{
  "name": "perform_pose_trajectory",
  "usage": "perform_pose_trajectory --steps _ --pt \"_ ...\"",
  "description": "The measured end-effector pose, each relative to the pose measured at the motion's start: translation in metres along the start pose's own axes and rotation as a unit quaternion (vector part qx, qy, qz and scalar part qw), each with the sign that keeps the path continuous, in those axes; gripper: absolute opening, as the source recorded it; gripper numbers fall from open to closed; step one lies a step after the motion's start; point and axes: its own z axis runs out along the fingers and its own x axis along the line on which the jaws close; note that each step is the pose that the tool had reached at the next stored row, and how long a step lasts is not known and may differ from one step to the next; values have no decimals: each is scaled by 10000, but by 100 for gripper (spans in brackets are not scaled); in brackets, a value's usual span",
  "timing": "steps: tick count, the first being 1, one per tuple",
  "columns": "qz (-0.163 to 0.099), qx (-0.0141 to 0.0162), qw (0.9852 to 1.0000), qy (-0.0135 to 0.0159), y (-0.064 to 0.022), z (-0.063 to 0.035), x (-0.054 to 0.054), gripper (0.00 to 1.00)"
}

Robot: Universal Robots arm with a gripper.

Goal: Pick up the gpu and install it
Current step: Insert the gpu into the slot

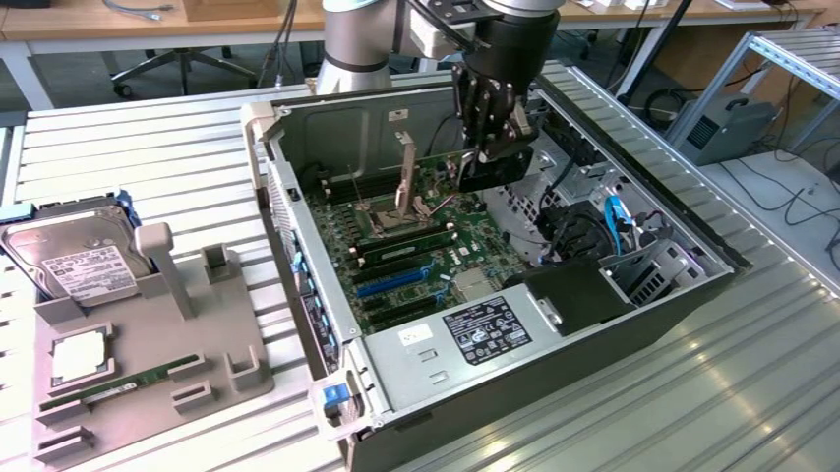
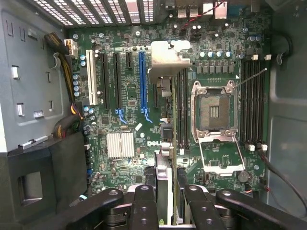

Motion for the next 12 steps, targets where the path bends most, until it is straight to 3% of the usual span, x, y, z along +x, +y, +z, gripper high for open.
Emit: perform_pose_trajectory --steps 8,9,10,12 --pt "140 -4 9999 6 0 5 0 27" --pt "139 -32 9999 7 -1 7 -1 27" --pt "138 -95 9999 10 0 9 -1 27" --pt "137 -166 9998 15 0 9 0 27"
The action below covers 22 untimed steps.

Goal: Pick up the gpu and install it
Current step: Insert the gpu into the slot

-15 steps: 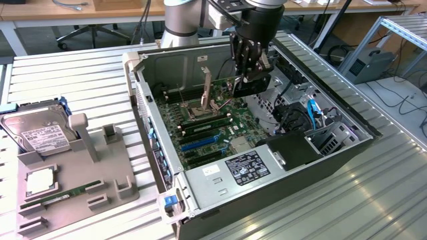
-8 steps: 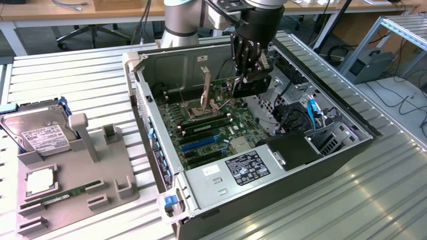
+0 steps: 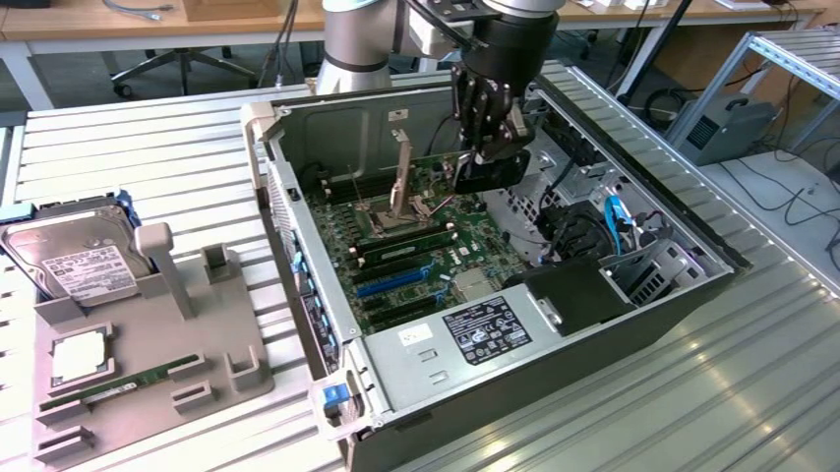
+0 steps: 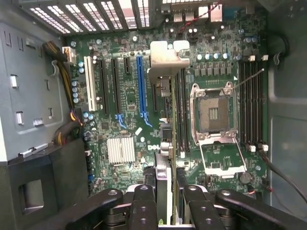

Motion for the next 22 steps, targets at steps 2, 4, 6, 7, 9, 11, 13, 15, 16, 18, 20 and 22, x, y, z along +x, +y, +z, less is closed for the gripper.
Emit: perform_pose_trajectory --steps 2,4,6,7,9,11,13,15,16,18,20,22 --pt "0 -3 10000 0 0 0 0 27" --pt "0 -3 10000 0 0 0 0 27" --pt "0 -3 10000 -1 0 1 0 27" --pt "0 -3 10000 -2 0 1 2 27" --pt "0 -3 10000 -5 -1 2 30 27" --pt "0 -3 10000 -7 -2 2 50 27" --pt "0 -3 10000 -7 -2 3 65 27" --pt "0 -3 10000 -8 -2 5 76 27" --pt "0 -3 10000 -8 -2 6 80 27" --pt "1 -3 10000 -10 -2 8 86 27" --pt "0 -4 10000 -10 -3 8 90 27" --pt "0 -4 10000 -12 -3 10 93 27"
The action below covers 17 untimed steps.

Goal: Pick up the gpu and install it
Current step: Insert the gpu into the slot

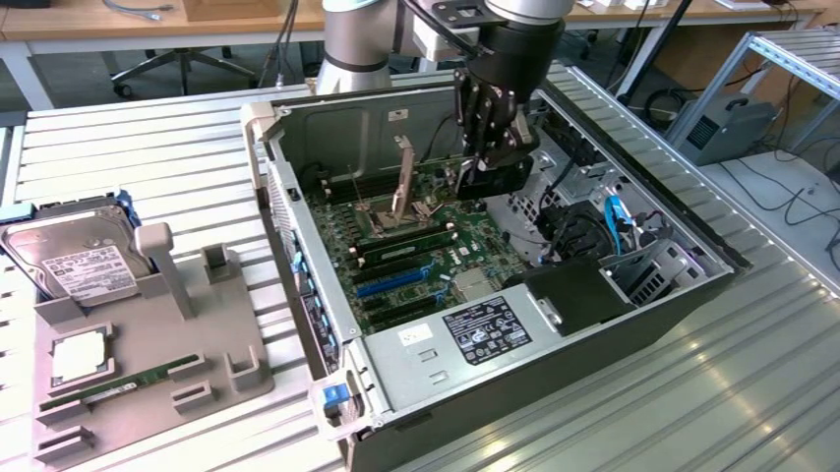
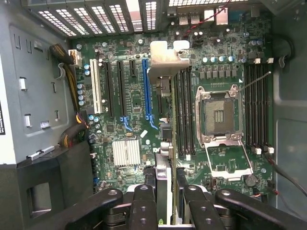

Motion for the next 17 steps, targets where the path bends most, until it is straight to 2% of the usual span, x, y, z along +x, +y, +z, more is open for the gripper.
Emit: perform_pose_trajectory --steps 7,8,11,12,17 --pt "0 0 10000 -2 0 0 1 27" --pt "0 -1 10000 -11 0 -1 2 27" --pt "1 -6 10000 -90 0 0 1 27" --pt "1 -7 9999 -107 0 0 1 27" --pt "-31 -7 9999 -110 0 1 1 27"
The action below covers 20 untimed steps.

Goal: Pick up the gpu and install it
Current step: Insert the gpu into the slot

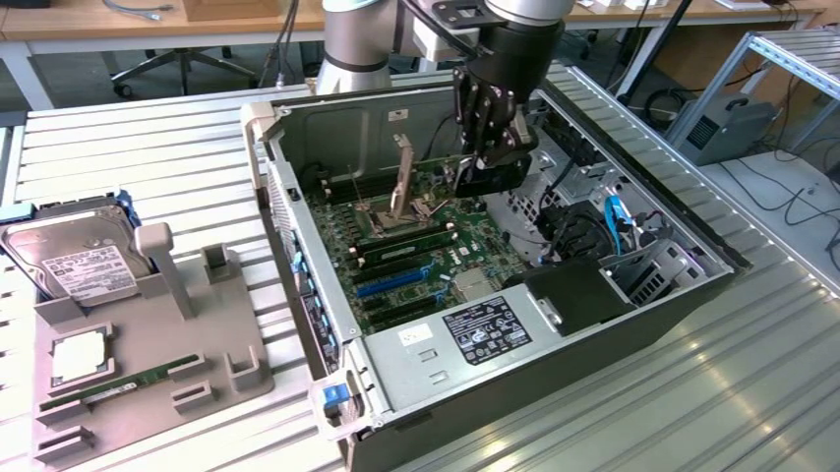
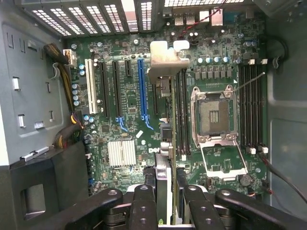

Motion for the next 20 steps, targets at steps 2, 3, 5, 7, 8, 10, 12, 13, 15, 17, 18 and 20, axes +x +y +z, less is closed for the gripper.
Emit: perform_pose_trajectory --steps 2,3,5,7,8,10,12,13,15,17,18,20 --pt "-34 0 10000 0 0 0 2 27" --pt "-52 -1 10000 -1 0 0 3 27" --pt "-86 -1 10000 0 0 0 6 27" --pt "-98 -1 10000 -1 0 1 8 27" --pt "-99 -1 10000 -1 0 1 8 27" --pt "-99 -1 10000 -2 0 2 10 27" --pt "-99 -1 10000 -1 2 4 13 27" --pt "-99 -1 10000 -1 3 5 16 27" --pt "-98 -1 10000 -1 4 7 19 27" --pt "-99 -1 10000 -1 5 10 26 27" --pt "-99 -1 10000 -1 6 10 29 27" --pt "-99 -1 10000 -1 8 12 34 27"
